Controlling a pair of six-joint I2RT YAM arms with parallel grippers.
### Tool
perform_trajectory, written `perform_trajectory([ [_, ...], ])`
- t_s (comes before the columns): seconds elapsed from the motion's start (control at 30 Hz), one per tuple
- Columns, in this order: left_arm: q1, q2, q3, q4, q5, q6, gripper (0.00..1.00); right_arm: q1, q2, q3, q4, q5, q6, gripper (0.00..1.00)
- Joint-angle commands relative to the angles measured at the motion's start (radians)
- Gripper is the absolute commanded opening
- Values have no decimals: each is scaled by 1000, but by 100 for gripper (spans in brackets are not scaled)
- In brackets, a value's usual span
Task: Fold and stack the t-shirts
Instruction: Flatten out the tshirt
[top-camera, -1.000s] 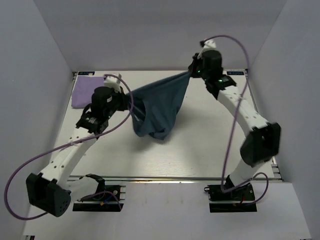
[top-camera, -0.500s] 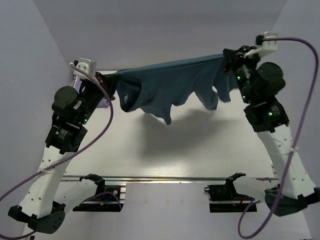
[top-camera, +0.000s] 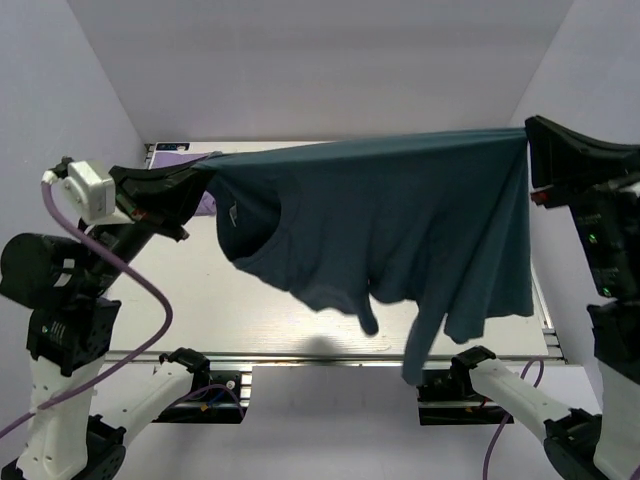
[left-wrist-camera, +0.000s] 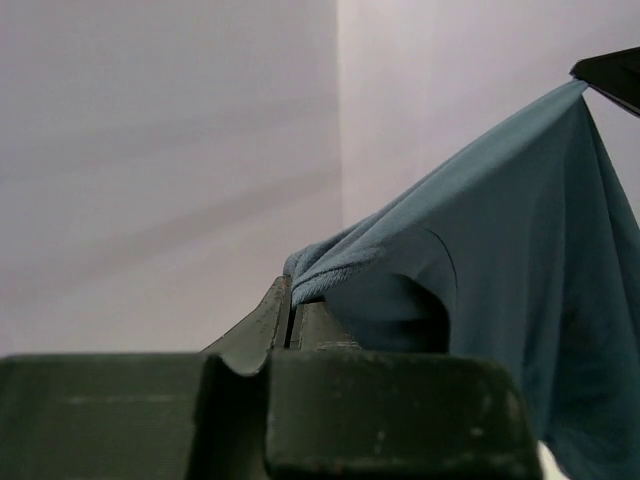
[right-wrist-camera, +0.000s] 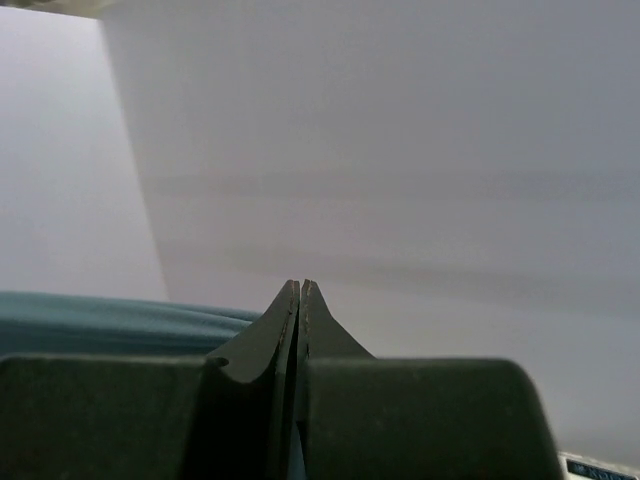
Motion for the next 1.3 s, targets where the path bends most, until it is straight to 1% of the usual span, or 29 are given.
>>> perform_trajectory([
  [0.0, 43, -57, 49, 4, -136, 33, 0, -49, -79, 36, 60, 174, -90, 0],
  [0.07, 43, -57, 38, 4, -136, 33, 0, -49, -88, 13, 68, 138, -87, 0],
  [0.17, 43, -36, -1, 4, -136, 23, 0, -49, -80, -29, 80, 154, -84, 0],
  [0.27, 43, 4, -67, 30, -206, 13, 0, -52, -47, -114, 133, 196, -84, 0],
  [0.3, 43, 18, -89, 48, -245, 13, 0, -46, -35, -187, 149, 209, -85, 0],
  [0.33, 43, 33, -110, 48, -265, 13, 0, -50, -16, -215, 182, 224, -76, 0],
  [0.37, 43, 65, -162, 67, -286, 13, 0, -46, 5, -274, 224, 264, -69, 0],
  [0.4, 43, 84, -190, 82, -343, 13, 0, -49, 21, -307, 247, 270, -59, 0],
  [0.47, 43, 123, -271, 122, -415, -8, 0, -49, 85, -420, 339, 308, -46, 0],
  [0.5, 43, 174, -296, 133, -482, -8, 0, -49, 107, -444, 368, 312, -35, 0],
  [0.53, 43, 205, -317, 157, -513, -8, 0, -50, 181, -500, 382, 316, -26, 0],
  [0.6, 43, 278, -370, 171, -606, -17, 0, -50, 241, -531, 451, 335, -13, 0],
  [0.67, 43, 416, -393, 197, -688, -17, 0, -49, 400, -544, 489, 335, -10, 0],
  [0.7, 54, 470, -393, 209, -710, -26, 0, -49, 494, -534, 494, 332, -9, 0],
  [0.73, 54, 525, -372, 210, -731, -27, 0, -50, 546, -502, 493, 327, -10, 0],
  [0.77, 54, 585, -350, 210, -746, -27, 0, -50, 706, -453, 490, 326, -10, 0],
  [0.8, 66, 704, -323, 197, -757, -27, 0, -49, 767, -383, 471, 326, -7, 0],
  [0.83, 77, 763, -260, 187, -771, -27, 0, -50, 824, -299, 447, 307, -16, 0],
  [0.87, 77, 818, -229, 171, -780, -27, 0, -50, 996, -196, 425, 306, -16, 0],
  [0.9, 92, 923, -198, 171, -780, -27, 0, -52, 1056, -139, 375, 299, -16, 0],
  [0.93, 92, 975, -134, 162, -789, -27, 0, -50, 1108, -82, 321, 289, -16, 0],
  [0.97, 118, 1019, -100, 162, -790, -27, 0, -50, 1215, 87, 303, 290, -16, 0],
  [1.0, 129, 1065, -65, 130, -790, -27, 0, -47, 1311, 140, 264, 286, -21, 0],
  [1.03, 138, 1152, 4, 118, -779, -27, 0, -52, 1391, 185, 214, 273, -26, 0],
  [1.07, 156, 1191, 33, 98, -770, -36, 0, -49, 1448, 285, 213, 272, -30, 0],
  [1.17, 181, 1297, 151, 64, -733, -36, 0, -50, 1515, 326, 239, 197, -32, 1],
  [1.2, 196, 1352, 178, 55, -721, -48, 0, -49, 1518, 314, 268, 177, -35, 10],
  [1.23, 196, 1375, 229, 35, -683, -48, 1, -52, 1518, 302, 290, 125, -45, 45],
  [1.27, 208, 1395, 257, 19, -661, -48, 17, -52, 1513, 296, 290, 114, -53, 62],
])
